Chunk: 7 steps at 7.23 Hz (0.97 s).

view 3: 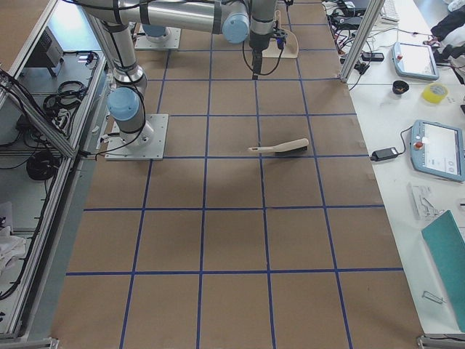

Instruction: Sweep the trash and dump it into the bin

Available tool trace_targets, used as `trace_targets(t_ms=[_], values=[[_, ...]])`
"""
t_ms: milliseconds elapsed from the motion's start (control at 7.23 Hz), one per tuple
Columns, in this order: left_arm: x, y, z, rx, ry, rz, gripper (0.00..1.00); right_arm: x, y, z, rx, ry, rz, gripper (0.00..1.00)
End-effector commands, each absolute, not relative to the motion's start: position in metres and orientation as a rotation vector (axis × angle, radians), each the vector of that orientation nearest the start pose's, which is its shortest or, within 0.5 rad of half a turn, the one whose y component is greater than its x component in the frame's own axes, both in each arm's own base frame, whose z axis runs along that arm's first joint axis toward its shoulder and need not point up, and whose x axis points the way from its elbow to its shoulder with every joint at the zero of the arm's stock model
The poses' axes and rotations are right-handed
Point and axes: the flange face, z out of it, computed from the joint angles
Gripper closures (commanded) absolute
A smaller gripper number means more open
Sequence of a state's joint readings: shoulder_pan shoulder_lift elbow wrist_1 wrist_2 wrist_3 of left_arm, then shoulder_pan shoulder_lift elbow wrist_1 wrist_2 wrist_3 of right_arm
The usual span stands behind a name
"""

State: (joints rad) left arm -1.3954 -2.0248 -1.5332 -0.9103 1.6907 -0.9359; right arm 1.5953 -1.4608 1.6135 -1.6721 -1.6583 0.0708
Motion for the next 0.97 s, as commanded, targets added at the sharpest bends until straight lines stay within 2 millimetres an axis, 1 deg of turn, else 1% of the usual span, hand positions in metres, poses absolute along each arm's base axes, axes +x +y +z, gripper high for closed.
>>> trace_targets(t_ms=[0, 138, 277, 415, 553, 692, 830], values=[[-0.024, -0.661, 0.382, -1.028, 2.894, -0.540, 0.00, 0.137, -0.526, 0.420, 0.068, 3.234, 0.080, 0.00], [-0.033, -0.644, 0.418, -0.943, 2.946, -0.579, 0.00, 0.137, -0.526, 0.418, 0.063, 3.231, 0.090, 0.00], [-0.036, -0.635, 0.437, -0.722, 2.965, -0.604, 0.00, 0.136, -0.526, 0.419, 0.068, 3.236, 0.085, 0.00], [-0.035, -0.623, 0.455, -0.485, 2.988, -0.564, 0.00, 0.135, -0.526, 0.419, 0.070, 3.240, 0.085, 0.00], [-0.039, -0.602, 0.478, -0.424, 2.993, -0.436, 0.00, 0.132, -0.524, 0.423, 0.082, 3.240, 0.085, 0.00], [-0.042, -0.590, 0.495, -0.291, 3.008, -0.385, 0.00, 0.133, -0.523, 0.425, 0.080, 3.238, 0.080, 0.00], [-0.046, -0.573, 0.501, -0.252, 3.018, -0.282, 0.00, 0.132, -0.524, 0.426, 0.080, 3.241, 0.075, 0.00]])
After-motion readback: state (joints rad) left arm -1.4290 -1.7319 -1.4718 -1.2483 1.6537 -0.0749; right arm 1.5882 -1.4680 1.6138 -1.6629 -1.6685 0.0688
